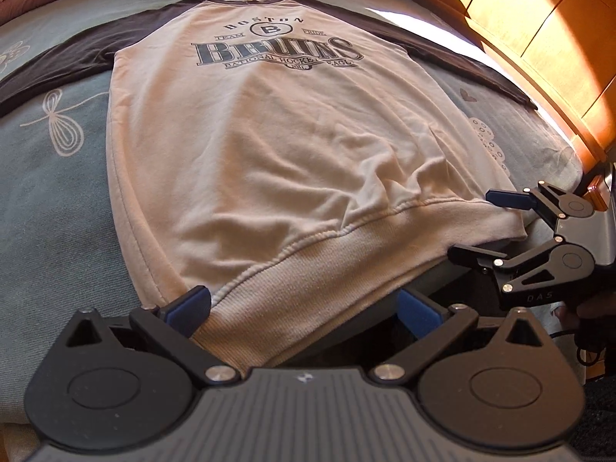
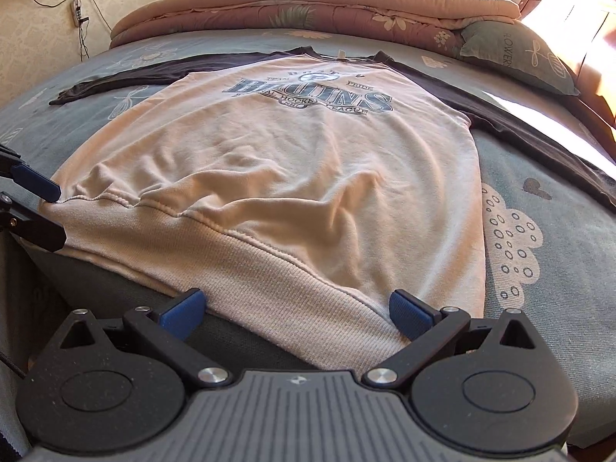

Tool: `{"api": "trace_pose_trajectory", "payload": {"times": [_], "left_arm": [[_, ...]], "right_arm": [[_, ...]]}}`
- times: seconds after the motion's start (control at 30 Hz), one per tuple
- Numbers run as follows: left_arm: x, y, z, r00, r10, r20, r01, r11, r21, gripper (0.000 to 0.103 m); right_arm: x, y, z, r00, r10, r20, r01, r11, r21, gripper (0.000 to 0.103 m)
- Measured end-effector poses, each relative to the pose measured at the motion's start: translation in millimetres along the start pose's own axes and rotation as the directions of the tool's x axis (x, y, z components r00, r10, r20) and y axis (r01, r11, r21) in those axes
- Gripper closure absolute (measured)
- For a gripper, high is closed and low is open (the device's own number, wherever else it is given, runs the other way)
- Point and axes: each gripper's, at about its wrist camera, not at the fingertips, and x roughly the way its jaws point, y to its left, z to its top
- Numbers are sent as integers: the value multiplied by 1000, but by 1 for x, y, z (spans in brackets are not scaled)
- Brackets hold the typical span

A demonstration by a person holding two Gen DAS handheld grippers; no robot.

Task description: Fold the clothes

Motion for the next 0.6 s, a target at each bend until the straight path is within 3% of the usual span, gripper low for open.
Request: {"api": "trace_pose_trajectory", "payload": {"times": [0.17,0.47,0.6], "left_arm": [[6,0,2,999,-38,7,38,999,-9,1],[0,33,-2,992,117,-41,-121,988,-98,1],[-14,29,8,998,45,46,-40,994,-98,1]], "right_arm": [[-5,0,1,1000,-2,11,2,1000,-1,0],[-40,-11,16,996,-2,91,-1,1000,27,0],[-42,-21,15,996,-28,81,24,999,45,0]]}}
